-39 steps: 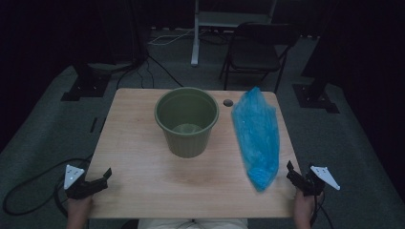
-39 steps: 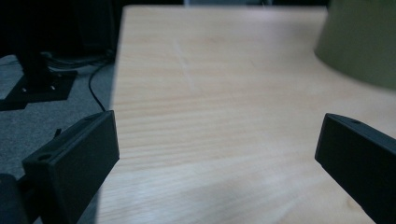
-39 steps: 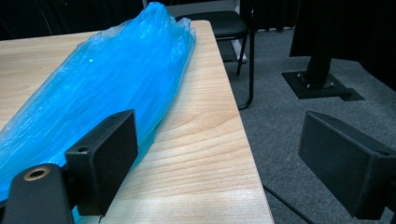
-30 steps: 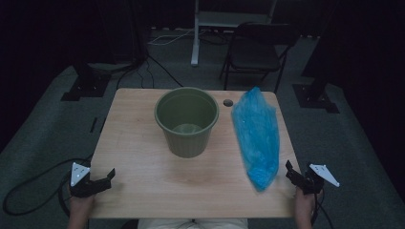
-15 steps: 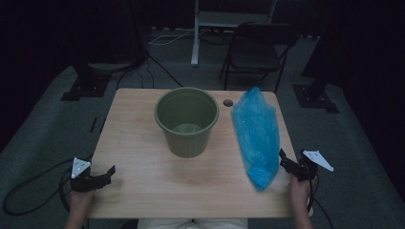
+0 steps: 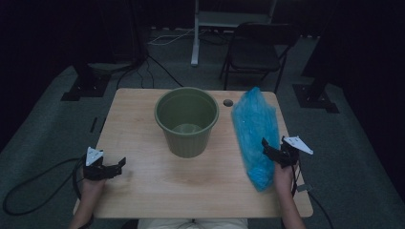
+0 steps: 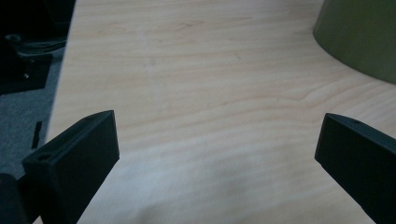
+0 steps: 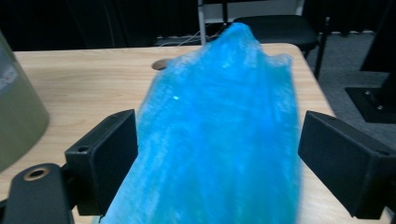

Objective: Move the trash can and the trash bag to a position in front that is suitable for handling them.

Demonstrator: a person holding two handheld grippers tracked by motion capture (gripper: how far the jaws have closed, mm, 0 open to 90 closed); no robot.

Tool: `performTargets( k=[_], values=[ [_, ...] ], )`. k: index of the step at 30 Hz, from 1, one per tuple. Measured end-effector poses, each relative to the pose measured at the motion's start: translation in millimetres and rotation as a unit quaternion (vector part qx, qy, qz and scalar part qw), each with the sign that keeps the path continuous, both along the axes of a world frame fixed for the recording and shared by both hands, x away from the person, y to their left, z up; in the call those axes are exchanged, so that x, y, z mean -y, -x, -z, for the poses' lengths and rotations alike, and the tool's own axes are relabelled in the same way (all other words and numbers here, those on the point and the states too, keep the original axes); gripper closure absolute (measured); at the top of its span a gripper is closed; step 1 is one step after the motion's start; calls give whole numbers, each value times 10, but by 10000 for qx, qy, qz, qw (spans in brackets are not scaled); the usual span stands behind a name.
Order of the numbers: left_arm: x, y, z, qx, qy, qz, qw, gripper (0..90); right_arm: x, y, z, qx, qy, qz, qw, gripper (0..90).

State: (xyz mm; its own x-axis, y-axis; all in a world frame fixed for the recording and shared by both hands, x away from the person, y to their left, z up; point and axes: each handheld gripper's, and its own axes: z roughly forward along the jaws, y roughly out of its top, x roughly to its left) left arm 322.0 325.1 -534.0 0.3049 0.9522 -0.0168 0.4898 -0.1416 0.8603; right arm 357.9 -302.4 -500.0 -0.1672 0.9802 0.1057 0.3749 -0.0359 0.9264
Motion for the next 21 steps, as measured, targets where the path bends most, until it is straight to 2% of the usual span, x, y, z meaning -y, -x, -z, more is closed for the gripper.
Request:
performTargets(
  k=[4,7,8,13,19,21],
  values=[
    [91,-149,-34,31,-53,42,10000,3,-134,-76,-26,10,109,-92,9999,115],
    [135,-225,-51,34,-59,62,10000,3,-189,-113,-27,1,71,-147,9999,115],
    [179,-302,-66,33,-35,121,9999,3,-217,-132,-28,-16,39,-171,9998,115],
    [314,-492,-100,53,-51,192,9998,2,-387,-286,-48,-89,31,-364,9993,115],
    [509,-704,-140,92,-68,328,9994,2,-635,-485,-59,-197,132,-675,9974,115],
    [581,-762,-152,144,-63,350,9993,2,-710,-567,-57,-260,36,-768,9967,115]
  ],
)
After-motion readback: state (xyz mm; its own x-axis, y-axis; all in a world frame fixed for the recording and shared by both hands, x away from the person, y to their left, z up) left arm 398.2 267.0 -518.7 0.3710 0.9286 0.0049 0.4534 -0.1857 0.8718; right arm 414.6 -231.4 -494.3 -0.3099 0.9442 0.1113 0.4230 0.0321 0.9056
